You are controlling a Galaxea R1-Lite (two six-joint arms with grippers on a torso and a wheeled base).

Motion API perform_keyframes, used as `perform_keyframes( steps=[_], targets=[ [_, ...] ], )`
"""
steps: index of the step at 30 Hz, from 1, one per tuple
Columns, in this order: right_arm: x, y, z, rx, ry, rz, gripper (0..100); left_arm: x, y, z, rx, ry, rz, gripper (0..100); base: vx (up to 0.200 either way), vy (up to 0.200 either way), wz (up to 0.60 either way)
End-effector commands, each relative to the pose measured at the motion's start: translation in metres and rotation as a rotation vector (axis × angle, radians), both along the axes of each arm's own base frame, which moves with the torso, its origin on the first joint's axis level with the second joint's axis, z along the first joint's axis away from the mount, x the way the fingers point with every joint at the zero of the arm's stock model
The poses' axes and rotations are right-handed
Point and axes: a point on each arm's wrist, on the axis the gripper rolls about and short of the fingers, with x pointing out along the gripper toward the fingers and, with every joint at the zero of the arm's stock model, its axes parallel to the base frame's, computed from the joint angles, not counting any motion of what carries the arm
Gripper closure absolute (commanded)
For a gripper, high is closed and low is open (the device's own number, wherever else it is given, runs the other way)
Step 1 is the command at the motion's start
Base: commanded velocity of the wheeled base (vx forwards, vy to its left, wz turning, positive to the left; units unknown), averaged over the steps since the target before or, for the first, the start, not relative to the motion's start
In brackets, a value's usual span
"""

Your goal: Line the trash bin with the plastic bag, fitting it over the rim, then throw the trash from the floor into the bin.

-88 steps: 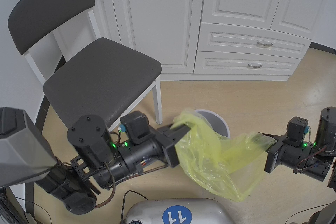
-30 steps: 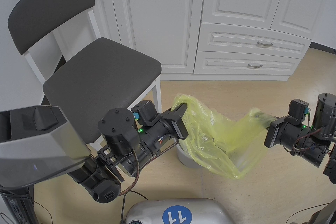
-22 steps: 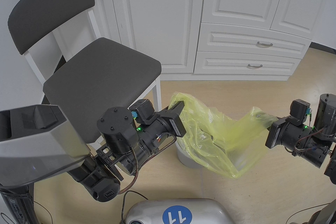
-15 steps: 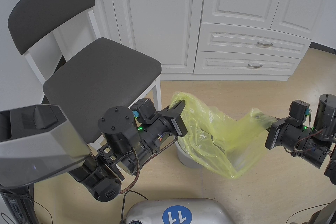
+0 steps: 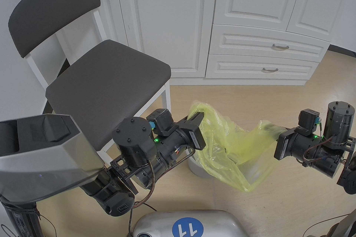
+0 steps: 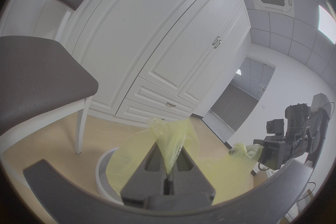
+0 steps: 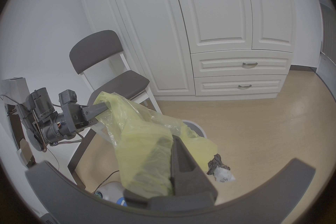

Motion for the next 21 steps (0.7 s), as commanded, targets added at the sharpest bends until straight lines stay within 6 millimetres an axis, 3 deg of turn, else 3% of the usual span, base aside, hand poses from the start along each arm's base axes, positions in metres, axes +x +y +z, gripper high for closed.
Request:
perform_keyframes(
  steps=[1, 10, 18, 21],
  targets=[
    [0.001, 0.003, -0.003, -0.008, 0.013, 0.011, 100, 0.001, -0.002, -0.006, 0.011, 0.011, -0.001, 100, 0.0, 0.0, 0.0],
    [0.002, 0.005, -0.006, -0.013, 0.021, 0.017, 100, 0.002, 0.0, -0.005, 0.015, 0.015, 0.004, 100, 0.0, 0.0, 0.0],
    [0.013, 0.013, -0.015, -0.015, 0.056, 0.035, 100, 0.009, -0.004, -0.009, 0.049, 0.067, 0.007, 100, 0.0, 0.0, 0.0],
    [0.022, 0.018, -0.023, 0.012, 0.101, 0.03, 100, 0.017, -0.008, -0.019, 0.055, 0.076, 0.019, 100, 0.0, 0.0, 0.0]
  ],
)
